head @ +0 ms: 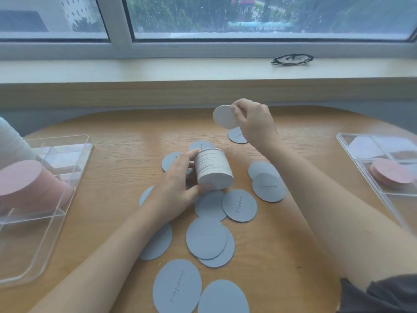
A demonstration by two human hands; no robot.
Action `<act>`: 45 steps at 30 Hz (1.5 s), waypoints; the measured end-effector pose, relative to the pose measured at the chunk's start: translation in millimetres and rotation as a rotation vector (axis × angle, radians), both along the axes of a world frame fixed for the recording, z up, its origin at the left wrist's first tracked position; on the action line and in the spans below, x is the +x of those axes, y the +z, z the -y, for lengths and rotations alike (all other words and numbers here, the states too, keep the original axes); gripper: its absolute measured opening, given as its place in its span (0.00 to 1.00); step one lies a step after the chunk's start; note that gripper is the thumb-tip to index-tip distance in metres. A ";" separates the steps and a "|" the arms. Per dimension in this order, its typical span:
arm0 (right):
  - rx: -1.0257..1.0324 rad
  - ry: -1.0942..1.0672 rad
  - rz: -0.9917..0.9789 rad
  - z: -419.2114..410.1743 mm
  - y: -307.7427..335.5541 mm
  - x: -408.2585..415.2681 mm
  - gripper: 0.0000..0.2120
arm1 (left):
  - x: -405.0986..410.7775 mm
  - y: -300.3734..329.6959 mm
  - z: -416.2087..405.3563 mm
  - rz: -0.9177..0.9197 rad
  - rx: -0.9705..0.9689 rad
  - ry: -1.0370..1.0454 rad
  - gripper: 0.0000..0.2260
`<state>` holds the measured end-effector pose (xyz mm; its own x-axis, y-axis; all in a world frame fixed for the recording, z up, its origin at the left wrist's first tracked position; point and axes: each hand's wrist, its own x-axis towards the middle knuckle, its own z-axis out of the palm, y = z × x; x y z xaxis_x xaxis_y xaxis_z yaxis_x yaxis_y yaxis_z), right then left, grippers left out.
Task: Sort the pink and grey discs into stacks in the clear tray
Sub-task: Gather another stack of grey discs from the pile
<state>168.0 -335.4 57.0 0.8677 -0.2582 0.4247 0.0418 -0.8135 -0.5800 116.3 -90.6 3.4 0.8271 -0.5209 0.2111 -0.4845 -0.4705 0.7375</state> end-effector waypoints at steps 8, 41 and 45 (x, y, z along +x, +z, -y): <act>0.390 0.195 -0.036 -23.2 -20.5 -82.5 0.07 | 1.9 -0.3 -1.4 0.014 -0.019 -0.015 0.35; -0.002 0.399 0.044 -40.3 -45.1 -104.4 0.38 | -8.5 17.9 8.5 0.546 0.455 -0.025 0.41; -0.010 0.421 0.003 -35.2 -41.3 -110.5 0.39 | -18.5 25.0 9.9 0.551 0.567 -0.028 0.43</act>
